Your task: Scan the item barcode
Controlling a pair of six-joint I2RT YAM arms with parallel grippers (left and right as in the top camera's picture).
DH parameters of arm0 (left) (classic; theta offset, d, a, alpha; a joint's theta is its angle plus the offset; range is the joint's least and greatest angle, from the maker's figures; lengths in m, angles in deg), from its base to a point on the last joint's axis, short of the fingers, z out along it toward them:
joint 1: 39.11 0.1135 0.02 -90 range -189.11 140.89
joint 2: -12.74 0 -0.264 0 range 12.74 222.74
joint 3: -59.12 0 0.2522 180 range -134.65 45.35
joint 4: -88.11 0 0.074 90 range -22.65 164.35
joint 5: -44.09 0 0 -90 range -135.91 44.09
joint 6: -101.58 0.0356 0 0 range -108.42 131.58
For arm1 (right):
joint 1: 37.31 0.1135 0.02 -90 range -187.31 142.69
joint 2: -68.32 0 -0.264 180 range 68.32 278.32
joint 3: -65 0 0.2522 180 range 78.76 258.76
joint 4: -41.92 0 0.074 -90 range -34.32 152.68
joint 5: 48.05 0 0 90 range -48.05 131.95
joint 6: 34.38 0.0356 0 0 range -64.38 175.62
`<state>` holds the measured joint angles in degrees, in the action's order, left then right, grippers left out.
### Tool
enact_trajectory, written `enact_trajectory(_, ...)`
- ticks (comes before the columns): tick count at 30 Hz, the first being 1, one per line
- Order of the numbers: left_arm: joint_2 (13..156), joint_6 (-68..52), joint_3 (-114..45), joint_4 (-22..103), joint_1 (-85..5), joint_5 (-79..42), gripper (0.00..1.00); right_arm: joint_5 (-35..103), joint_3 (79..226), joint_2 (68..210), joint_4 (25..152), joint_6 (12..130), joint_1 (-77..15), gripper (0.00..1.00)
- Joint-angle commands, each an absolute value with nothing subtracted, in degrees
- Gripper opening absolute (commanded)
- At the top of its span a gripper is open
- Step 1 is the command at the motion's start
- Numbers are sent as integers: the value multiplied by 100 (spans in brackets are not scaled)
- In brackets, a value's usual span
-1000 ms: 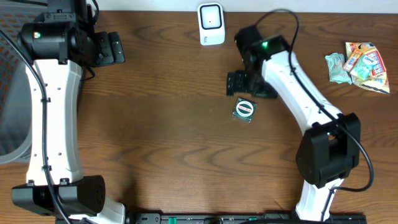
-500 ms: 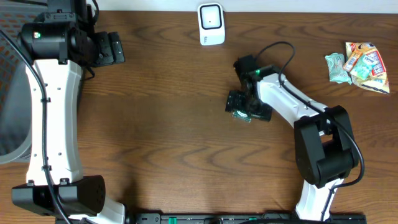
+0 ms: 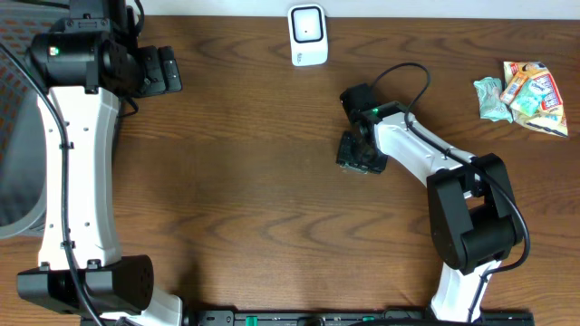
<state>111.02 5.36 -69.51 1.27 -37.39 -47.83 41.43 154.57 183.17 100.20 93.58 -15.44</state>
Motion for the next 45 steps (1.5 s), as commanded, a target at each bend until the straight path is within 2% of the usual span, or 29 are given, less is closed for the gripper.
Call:
enact_trajectory(1,11124,486,-6923,127,-3713,-4874,98,3853,15529,18371,9980,9032,-1526,54)
enact_trajectory(9,11124,484,-6923,127,-3713,-4874,98,2911,16463,18371,10079,8851,-1574,54)
enact_trajectory(13,11124,486,-6923,127,-3713,-4874,98,1997,16926,18371,9786,8772,-1574,50)
enact_trajectory(16,11124,486,-6923,127,-3713,-4874,98,1295,17125,18374,9298,8945,-1574,49)
enact_trajectory(20,11124,486,-6923,127,-3713,-4874,98,780,17138,18378,8562,9544,-1599,43)
enact_trajectory(24,11124,486,-6923,127,-3713,-4874,98,399,17140,18378,7714,10090,-1655,41)
enact_trajectory(33,11124,486,-6923,127,-3713,-4874,98,-726,17319,19040,5414,12149,-1972,40)
enact_trajectory(36,11124,486,-6923,127,-3713,-4874,98,-1212,17721,19547,4706,12958,-2036,40)
enact_trajectory(37,11124,486,-6923,127,-3713,-4874,98,-1450,18115,19923,4306,13574,-2058,40)
enact_trajectory(45,11124,486,-6923,127,-3713,-4874,98,-1644,19223,20883,3375,16044,-2156,44)
